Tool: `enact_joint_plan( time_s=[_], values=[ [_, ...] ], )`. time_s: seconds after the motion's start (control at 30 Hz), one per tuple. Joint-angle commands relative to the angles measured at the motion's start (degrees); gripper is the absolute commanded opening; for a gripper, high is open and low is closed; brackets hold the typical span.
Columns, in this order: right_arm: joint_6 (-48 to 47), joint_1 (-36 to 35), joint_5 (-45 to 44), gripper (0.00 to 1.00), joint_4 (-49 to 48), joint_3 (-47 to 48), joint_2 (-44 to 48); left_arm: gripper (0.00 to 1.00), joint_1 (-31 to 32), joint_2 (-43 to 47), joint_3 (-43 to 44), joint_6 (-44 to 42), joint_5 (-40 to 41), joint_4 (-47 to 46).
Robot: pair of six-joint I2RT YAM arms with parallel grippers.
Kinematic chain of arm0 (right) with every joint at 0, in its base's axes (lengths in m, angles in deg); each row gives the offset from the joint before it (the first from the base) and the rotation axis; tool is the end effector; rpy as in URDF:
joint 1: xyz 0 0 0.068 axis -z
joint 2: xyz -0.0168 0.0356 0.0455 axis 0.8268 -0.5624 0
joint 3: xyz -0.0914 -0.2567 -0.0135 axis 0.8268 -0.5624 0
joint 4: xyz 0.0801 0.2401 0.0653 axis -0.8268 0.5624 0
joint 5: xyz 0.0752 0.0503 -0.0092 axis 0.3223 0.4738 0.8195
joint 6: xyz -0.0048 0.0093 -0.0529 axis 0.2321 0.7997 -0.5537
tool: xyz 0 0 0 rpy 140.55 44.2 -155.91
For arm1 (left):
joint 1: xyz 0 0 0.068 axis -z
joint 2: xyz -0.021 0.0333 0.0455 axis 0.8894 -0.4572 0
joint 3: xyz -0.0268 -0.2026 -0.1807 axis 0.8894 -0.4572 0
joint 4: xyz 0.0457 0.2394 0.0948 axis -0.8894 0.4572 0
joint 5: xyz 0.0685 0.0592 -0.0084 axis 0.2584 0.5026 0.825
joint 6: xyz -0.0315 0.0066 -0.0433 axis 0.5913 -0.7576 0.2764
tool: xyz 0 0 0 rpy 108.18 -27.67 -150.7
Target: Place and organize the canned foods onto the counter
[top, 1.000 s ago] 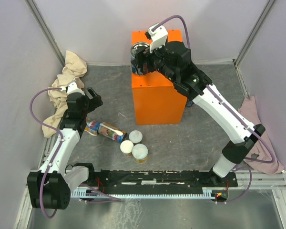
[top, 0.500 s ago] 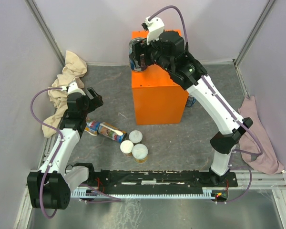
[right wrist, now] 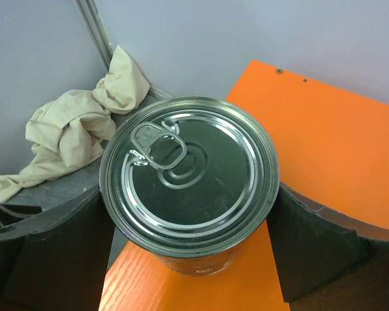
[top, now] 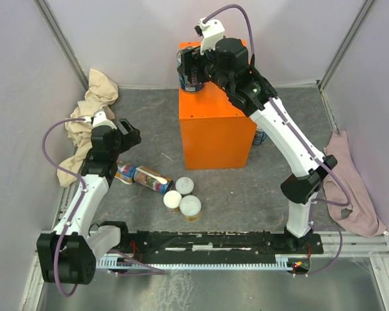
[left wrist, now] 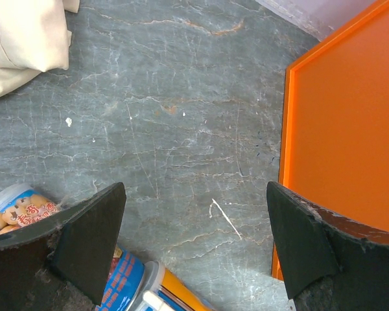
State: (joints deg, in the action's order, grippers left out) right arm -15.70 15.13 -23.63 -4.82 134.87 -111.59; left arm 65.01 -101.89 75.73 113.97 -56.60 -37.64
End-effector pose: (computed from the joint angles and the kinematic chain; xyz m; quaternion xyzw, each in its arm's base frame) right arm 0.3152 0.2636 0.5069 -0.1663 0.7289 0.2167 0.6277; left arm 0.2353 -0.0065 0.2784 -0.1907 0.8112 -0.1051 0.5428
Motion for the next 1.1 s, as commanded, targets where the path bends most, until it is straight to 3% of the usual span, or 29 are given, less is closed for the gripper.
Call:
enact_joint_plan(
  time_s=[0.0, 0.1, 0.47, 0.93, 1.07],
  values=[
    [0.41, 1.19, -1.34, 0.25, -8.27, 2.91, -0.33, 0.95, -0.33, 0.34, 0.12, 1.91, -1.37, -3.37],
    [0.30, 1.56, -1.24, 0.34, -9.13, 2.11, -1.24, 0.95, -0.36, 0.34, 0.12, 2.06, -1.77, -3.41],
    [1.15, 5.91, 1.89, 0.34, -15.78, 0.67, -6.27, 0.95, -0.37, 1.04, -0.64, 3.32, -3.12, -4.29],
    [0.44, 7.58, 2.79, 0.37, -17.63, 7.72, -15.91, 0.95, -0.24, 1.58, -1.07, 3.53, -4.18, -5.31],
    [0.80, 7.71, 3.40, 0.48, -17.57, 8.66, -17.32, 0.95, -0.35, 0.85, -0.48, 3.28, -4.38, -5.39]
  ],
)
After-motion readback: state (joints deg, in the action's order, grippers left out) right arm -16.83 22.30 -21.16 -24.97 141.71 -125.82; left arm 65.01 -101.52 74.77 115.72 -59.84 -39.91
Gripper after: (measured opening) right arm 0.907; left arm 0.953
